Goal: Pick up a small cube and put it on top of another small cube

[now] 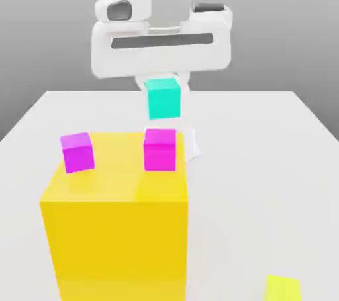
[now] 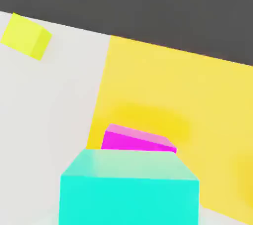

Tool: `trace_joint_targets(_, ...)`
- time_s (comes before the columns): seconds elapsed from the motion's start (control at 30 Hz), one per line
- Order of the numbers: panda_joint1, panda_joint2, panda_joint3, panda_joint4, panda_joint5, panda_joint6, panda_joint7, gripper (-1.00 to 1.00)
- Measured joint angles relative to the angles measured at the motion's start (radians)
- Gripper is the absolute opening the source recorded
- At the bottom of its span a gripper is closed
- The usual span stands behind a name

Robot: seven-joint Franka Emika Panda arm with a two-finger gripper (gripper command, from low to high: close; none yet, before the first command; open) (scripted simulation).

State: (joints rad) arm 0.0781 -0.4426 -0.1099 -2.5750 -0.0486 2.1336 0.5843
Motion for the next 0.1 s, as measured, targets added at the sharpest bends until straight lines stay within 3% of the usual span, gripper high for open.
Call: trace_joint_targets(0.1,0.0,0.0,0.0,0.0,0.0,0.0,0.0,1.0)
